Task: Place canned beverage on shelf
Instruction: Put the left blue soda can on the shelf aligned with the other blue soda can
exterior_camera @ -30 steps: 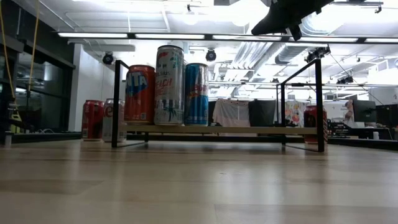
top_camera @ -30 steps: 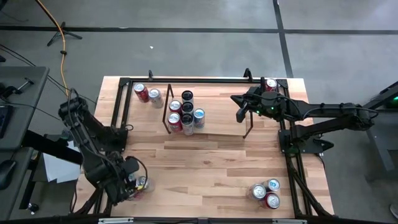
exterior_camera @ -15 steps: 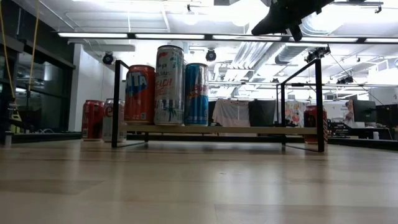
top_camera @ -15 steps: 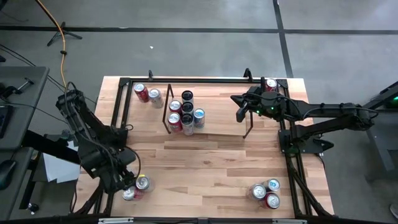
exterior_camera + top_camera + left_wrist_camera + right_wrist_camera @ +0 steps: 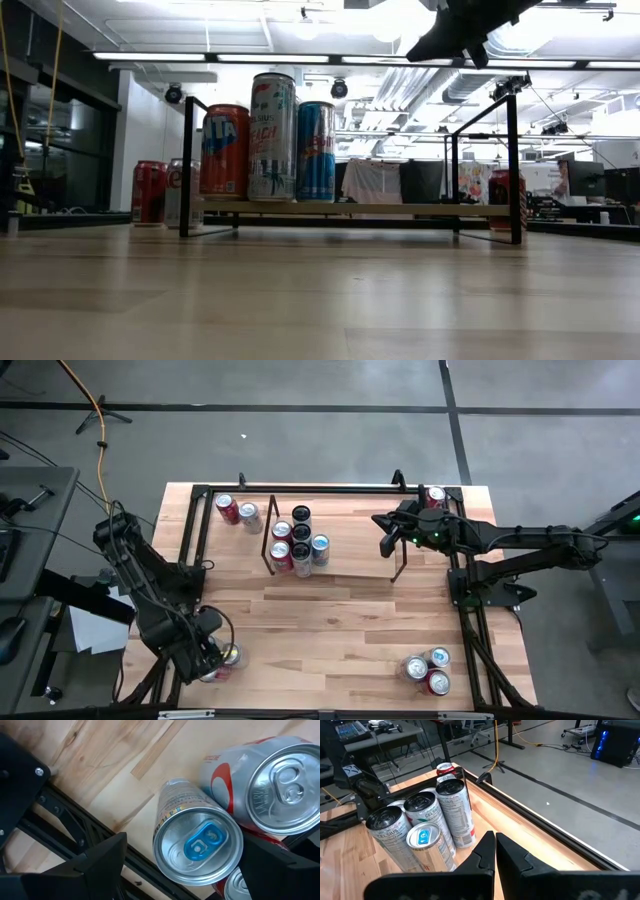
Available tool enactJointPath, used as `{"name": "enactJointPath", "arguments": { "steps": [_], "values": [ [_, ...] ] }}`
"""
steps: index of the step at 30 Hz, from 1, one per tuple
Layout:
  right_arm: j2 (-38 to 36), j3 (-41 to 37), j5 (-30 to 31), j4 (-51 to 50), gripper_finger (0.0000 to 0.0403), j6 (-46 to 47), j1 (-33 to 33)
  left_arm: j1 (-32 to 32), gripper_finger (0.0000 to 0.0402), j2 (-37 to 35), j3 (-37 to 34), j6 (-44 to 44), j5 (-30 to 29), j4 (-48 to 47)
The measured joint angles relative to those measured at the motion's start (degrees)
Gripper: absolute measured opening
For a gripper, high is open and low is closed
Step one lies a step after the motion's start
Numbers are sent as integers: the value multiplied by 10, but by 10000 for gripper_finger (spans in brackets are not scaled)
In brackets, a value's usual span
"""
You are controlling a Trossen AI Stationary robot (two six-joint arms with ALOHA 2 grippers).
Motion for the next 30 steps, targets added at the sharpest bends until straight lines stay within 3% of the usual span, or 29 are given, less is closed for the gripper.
{"name": "enactJointPath", "arguments": {
  "steps": [7, 13, 23, 27, 30],
  "values": [
    [0, 0, 0, 0, 0, 0, 0, 4, 313, 1, -1, 0, -3, 2],
    [0, 0, 0, -6, 0, 0, 0, 16, 313, 0, -45, 20, 22, 68],
    [0, 0, 0, -13, 0, 0, 0, 27, 310, -2, -71, 45, 25, 67],
    [0, 0, 0, -13, 0, 0, 0, 27, 271, -4, -73, 45, 27, 66],
    [0, 0, 2, -13, 0, 0, 0, 27, 208, -18, -73, 46, 40, 64]
  ]
}}
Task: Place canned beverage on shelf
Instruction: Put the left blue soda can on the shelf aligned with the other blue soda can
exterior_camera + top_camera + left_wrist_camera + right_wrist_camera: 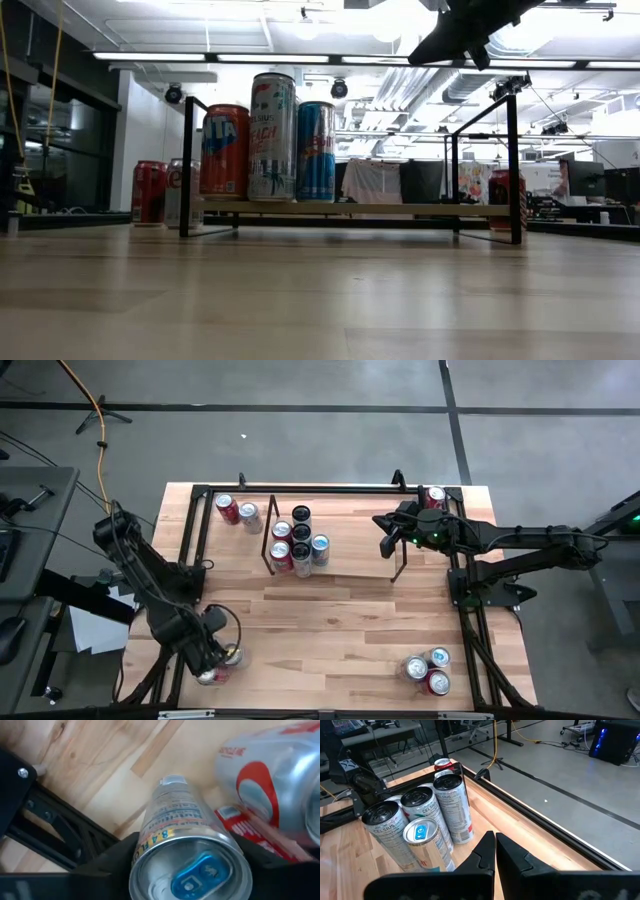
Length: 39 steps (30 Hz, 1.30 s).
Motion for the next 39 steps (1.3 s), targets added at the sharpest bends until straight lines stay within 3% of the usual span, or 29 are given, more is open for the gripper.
{"name": "enactJointPath", "arguments": {
  "steps": [2, 10, 17, 24, 30, 34, 39],
  "values": [
    [0, 0, 6, 0, 0, 0, 0, 0, 184, -18, 0, 0, 3, -4],
    [0, 0, 17, 0, 0, 1, 0, 26, 184, -153, 18, -29, -9, -101],
    [0, 0, 17, 0, 0, 33, 0, 116, 184, -246, 101, 11, -128, -141],
    [0, 0, 4, 25, 0, 117, 0, 245, 184, -231, 206, 213, -156, -102],
    [0, 3, -77, 118, 18, 71, 4, 366, 184, -156, 303, 436, -155, -66],
    [0, 37, -88, 111, 69, 40, 14, 460, 184, -81, 367, 594, -157, -53],
    [0, 95, -93, 103, 173, 42, 36, 553, 184, 11, 426, 757, -144, 6]
  ]
}}
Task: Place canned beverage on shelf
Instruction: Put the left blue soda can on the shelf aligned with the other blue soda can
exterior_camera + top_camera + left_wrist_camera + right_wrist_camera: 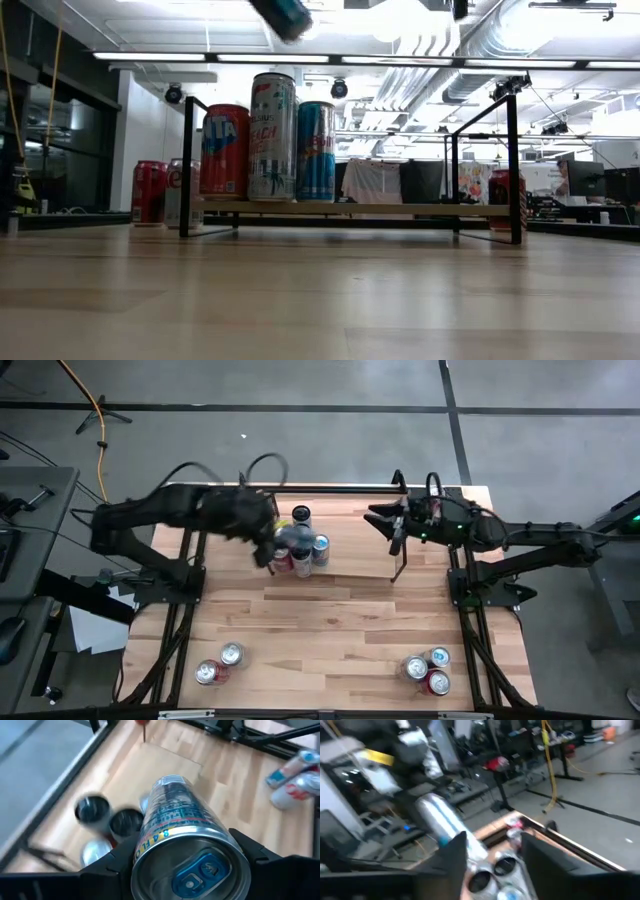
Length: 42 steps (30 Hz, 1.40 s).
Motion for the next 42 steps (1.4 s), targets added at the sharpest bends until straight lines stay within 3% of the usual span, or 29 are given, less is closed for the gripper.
{"name": "enactJointPath", "arguments": {
  "steps": [6, 11, 16, 23, 34, 42],
  "values": [
    [18, 77, 2, -103, 305, -2, 18, 72, 184, 91, 57, 73, 92, 45],
    [62, 133, -6, -193, 362, -11, 18, 90, 184, 140, 89, 107, 134, 44],
    [120, 172, -55, -230, 371, -111, 13, 91, 184, 163, 98, 118, 141, 44],
    [190, 205, -45, -260, 371, -218, 12, 91, 184, 167, 98, 123, 142, 44],
    [286, 244, -49, -260, 371, -232, -15, 91, 184, 163, 99, 128, 143, 46],
    [313, 253, -49, -257, 364, -236, -18, 91, 184, 163, 99, 129, 143, 49]
  ]
}}
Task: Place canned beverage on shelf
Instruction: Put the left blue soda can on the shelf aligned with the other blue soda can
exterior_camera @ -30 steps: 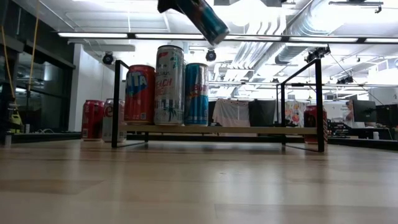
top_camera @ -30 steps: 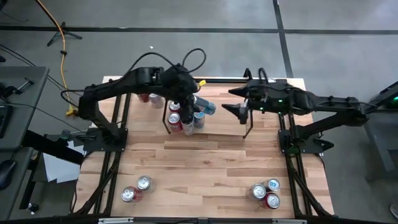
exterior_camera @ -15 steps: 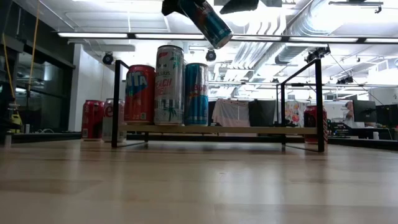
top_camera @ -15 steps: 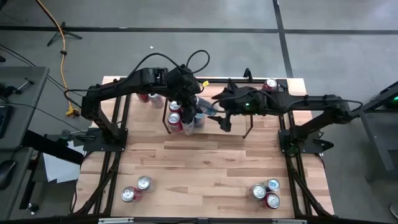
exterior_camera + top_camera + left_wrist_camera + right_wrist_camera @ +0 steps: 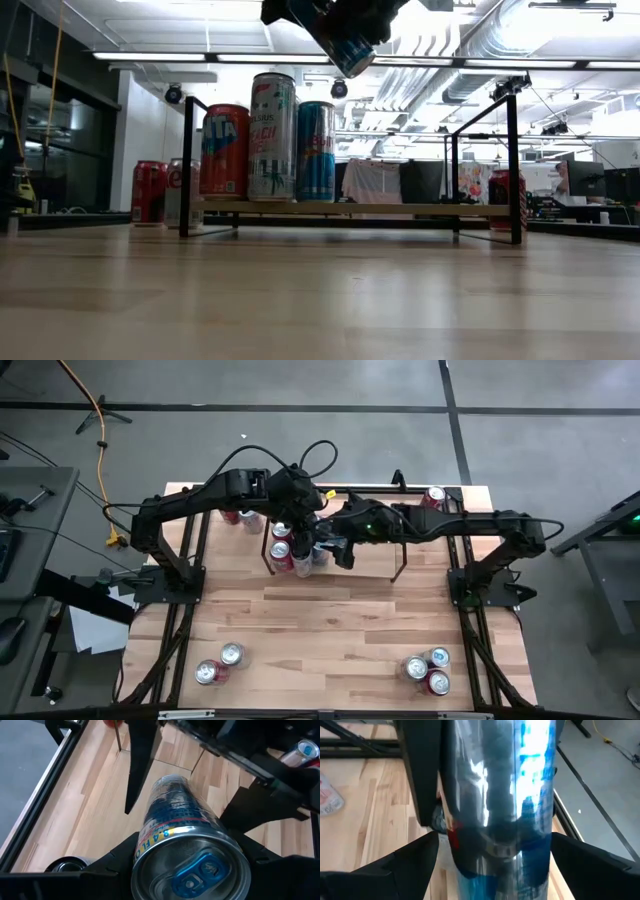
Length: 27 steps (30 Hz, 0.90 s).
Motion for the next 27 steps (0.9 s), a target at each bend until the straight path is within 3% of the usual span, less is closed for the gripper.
{"name": "enactJointPath", "arguments": {
  "steps": [5, 13, 22, 27],
  "values": [
    [-7, 1, 11, 12, 324, 0, 0, 0, 201, 0, 0, 15, -2, 0],
    [-9, 1, 16, 6, 200, 3, 0, 0, 208, 0, 0, 19, -7, 2],
    [-26, 0, 41, -30, 198, 3, -1, 8, 239, -18, 14, 47, -5, -17],
    [-72, 0, 91, -131, 198, 19, -13, 27, 249, -59, 23, 41, -41, -27]
  ]
}}
